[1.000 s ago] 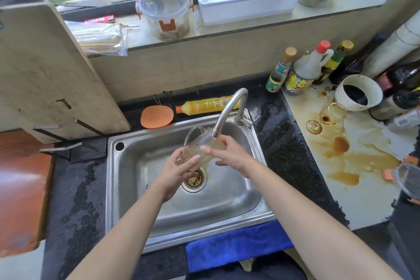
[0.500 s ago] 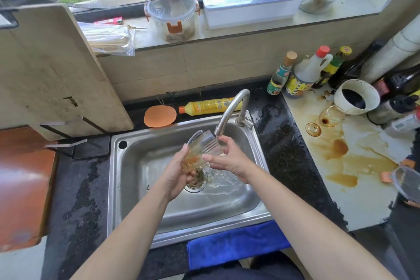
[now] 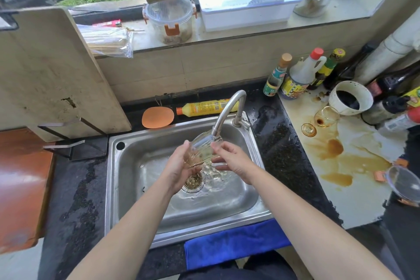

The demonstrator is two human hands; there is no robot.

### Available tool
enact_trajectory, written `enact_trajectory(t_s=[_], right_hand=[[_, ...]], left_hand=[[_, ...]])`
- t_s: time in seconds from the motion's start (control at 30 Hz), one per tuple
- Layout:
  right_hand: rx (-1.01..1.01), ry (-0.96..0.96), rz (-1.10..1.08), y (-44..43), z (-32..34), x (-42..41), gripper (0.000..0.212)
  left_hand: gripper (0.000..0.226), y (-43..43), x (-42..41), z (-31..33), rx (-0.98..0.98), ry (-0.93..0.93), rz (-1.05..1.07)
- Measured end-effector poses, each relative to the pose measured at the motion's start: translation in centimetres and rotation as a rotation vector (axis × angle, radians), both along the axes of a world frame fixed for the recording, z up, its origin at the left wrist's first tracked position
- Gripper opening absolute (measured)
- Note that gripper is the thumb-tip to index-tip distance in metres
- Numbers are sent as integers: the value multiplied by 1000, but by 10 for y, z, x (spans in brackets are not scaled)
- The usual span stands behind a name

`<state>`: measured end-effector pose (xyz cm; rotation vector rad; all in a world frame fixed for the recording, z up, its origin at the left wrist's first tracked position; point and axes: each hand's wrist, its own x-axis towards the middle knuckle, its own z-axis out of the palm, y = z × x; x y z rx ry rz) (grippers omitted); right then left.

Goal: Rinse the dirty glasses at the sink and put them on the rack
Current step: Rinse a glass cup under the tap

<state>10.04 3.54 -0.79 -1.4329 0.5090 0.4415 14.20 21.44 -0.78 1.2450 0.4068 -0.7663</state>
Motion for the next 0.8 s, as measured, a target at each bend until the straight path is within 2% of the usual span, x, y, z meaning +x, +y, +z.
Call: enact_trajectory(t_s=[0.1,0.27,0.47,0.53,0.67,0.8], right_hand=[[56,31,-63,-2,0,1,33],[85,81,-113,-4,-3,2,29],[176,163,-209,-7,-12,5,42],[189,169,-242,-7,-14,8,45],[232,164,-328,-9,-17,13,41],[185,137,-294,-14,-14,12,42]], left_hand=[[36,-4,3,2,18,-43,8],[42,-8,8,1,73,-122,2],[81,-9,16,-3,188,-246,-47],[81,-11,17,-2,263,-308,-110],[64,-19,19,-2,337,-403,-150],[74,-25,21,-5,414,-488,-231]])
